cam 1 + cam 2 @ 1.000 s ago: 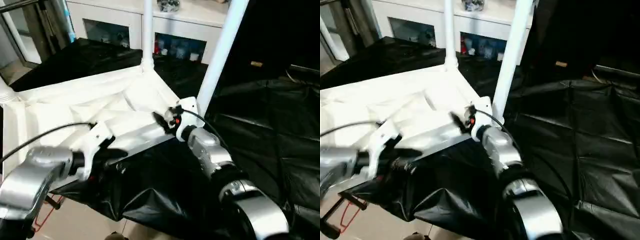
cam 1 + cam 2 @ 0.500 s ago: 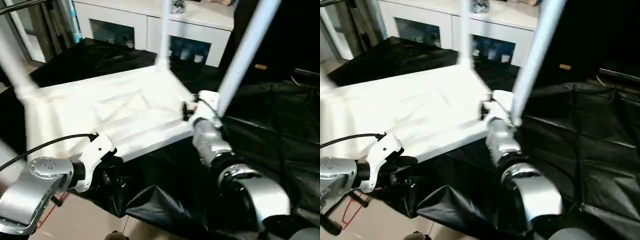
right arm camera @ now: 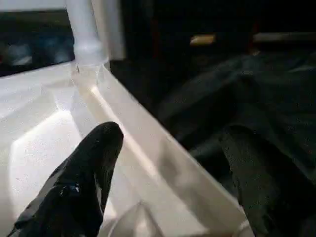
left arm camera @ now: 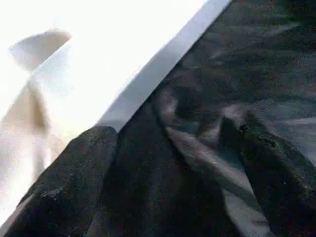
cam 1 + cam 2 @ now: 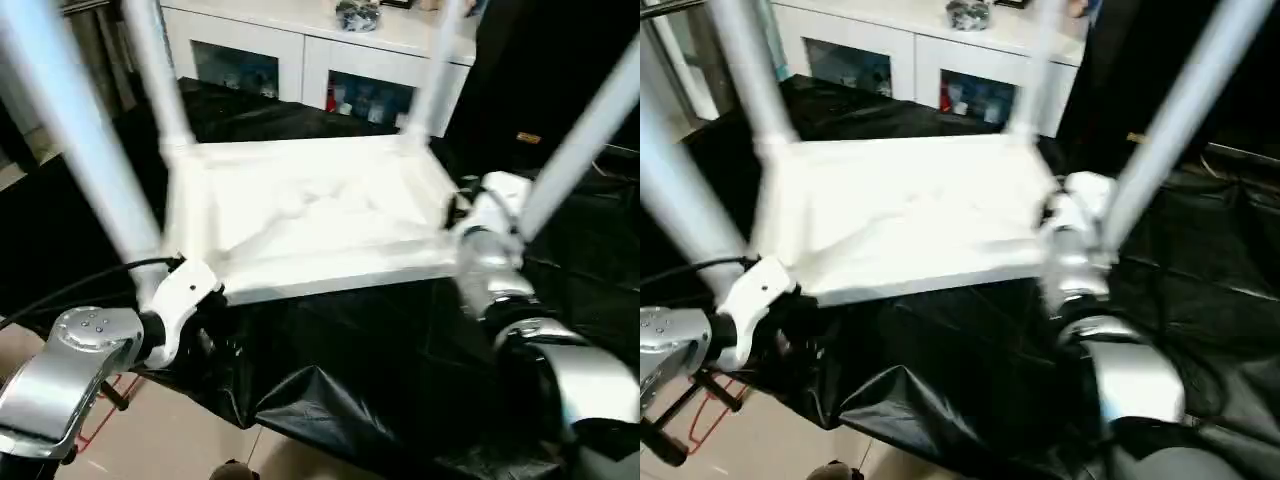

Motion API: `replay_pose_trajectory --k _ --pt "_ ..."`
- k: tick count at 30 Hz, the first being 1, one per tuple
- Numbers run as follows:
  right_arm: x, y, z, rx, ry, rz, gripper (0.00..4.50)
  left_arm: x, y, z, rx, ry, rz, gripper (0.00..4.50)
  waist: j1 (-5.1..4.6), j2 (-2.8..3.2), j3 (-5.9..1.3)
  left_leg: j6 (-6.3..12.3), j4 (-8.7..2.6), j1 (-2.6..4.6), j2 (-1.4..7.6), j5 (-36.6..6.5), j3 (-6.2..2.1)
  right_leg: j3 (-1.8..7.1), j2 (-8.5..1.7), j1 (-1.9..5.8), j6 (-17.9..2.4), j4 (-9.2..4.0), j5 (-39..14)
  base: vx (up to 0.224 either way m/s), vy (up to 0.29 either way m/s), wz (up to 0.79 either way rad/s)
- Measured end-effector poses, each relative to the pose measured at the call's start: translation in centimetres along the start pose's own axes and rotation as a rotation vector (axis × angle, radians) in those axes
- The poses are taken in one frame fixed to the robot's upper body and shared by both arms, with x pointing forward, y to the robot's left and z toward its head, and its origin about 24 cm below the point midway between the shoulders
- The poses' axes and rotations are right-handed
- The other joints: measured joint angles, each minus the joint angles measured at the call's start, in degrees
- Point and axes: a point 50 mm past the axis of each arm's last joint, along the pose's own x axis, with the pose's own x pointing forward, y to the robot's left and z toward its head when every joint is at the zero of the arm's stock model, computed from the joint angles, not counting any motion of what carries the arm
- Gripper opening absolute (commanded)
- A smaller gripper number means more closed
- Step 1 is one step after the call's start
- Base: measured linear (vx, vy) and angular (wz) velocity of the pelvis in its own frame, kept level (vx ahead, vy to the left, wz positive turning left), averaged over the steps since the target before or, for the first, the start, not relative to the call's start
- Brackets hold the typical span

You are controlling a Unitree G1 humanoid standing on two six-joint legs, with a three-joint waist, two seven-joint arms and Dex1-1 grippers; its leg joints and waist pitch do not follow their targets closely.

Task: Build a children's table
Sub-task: Rotate table base

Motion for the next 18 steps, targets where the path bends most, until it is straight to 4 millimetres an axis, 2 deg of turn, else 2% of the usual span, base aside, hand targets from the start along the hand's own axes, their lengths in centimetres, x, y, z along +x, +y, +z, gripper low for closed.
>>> replay_pose_trajectory --k 7,11,15,18 --pt "0.5 -4.4 0.3 -0.036 -0.029 -0.114 3.56 0.5 0.7 0.1 0.015 -0.067 0.066 4.45 0.11 0.02 -0.01 0.02 0.5 -0.48 0.03 0.0 -0.15 -0.1 0.0 -0.08 0.08 0.04 -0.05 0.0 0.0 0.0" --pt "0.5 -6.2 0.2 -0.05 -0.028 -0.162 3.56 -0.5 1.5 -0.6 -0.038 -0.153 0.122 4.45 -0.1 0.14 -0.02 0.08 0.69 -0.51 0.02 -0.04 -0.15 -0.06 -0.02 -0.07 0.08 0.04 -0.04 0.0 0.0 0.0" --pt "0.4 -6.3 -0.2 -0.08 -0.041 -0.105 3.56 -1.8 0.9 -3.0 -0.14 -0.196 0.112 4.45 -1.06 0.28 -0.06 0.14 0.68 -0.51 0.05 -0.08 -0.16 -0.08 0.01 -0.11 0.1 0.04 -0.05 0.0 0.0 0.0" --pt "0.2 -4.8 -0.5 -0.125 -0.066 0.007 3.56 -2.6 1.2 -3.7 -0.196 -0.262 0.149 4.45 -1.43 0.32 -0.04 0.14 0.66 -0.47 0.11 -0.08 -0.2 -0.11 0.05 -0.11 0.09 0.11 -0.02 0.0 0.0 0.0"
